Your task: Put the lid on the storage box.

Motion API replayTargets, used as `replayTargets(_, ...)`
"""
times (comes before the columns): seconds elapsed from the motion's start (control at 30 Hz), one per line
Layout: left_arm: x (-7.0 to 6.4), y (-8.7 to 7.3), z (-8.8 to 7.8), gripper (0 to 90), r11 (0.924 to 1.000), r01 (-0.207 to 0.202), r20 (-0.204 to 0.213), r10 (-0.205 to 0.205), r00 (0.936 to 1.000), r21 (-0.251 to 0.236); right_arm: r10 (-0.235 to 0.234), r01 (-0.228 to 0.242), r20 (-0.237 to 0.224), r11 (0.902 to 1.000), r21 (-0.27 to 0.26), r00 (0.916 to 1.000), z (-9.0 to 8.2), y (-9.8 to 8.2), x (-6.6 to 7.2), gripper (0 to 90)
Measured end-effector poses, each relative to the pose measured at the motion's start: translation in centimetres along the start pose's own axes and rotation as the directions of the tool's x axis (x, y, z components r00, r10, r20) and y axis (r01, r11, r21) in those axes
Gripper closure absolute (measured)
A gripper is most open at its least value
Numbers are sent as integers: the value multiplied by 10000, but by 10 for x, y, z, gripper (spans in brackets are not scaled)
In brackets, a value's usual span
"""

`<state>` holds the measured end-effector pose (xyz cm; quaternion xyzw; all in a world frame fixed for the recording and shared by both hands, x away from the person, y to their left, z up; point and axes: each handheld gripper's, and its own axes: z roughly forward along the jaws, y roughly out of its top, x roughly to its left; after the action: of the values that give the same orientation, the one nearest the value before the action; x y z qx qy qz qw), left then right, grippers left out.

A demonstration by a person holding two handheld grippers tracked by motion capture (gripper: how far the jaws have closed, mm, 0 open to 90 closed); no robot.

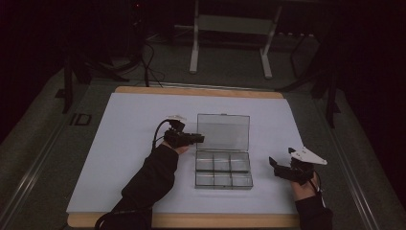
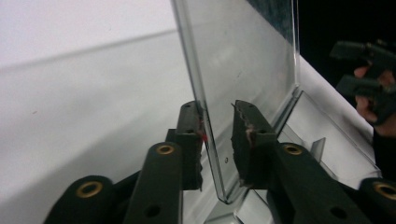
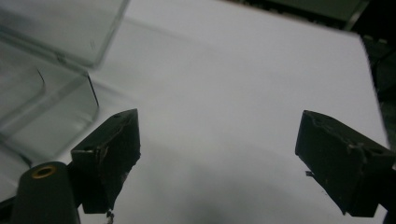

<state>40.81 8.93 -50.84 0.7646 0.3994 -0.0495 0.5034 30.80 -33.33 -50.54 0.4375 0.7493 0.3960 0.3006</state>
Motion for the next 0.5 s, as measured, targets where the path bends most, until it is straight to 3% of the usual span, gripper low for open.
replayTargets(0.1,-2,-1,-3,783,9997,-225,46,225,9997,-86,91,-99,-212,9993,-362,9997,-3,17,1,136)
replayTargets(0.23,-4,-1,-5,796,9987,-494,14,494,9988,-104,15,-41,-763,9994,-343,9971,1,35,5,135)
replayTargets(0.3,-5,-1,-5,797,9985,-532,7,532,9986,-89,-112,83,-839,9993,-360,9964,6,41,9,135)
replayTargets(0.33,-5,-1,-5,801,9983,-570,27,570,9984,-112,-125,83,-1204,9994,-347,9926,13,48,13,135)
replayTargets(0.43,-5,-3,-6,805,9972,-704,61,706,9975,-251,-202,161,-1479,9994,-292,9888,25,56,21,134)
replayTargets(0.5,-5,-3,-6,807,9970,-730,75,732,9973,-261,-169,131,-1494,9996,-265,9886,29,59,24,145)
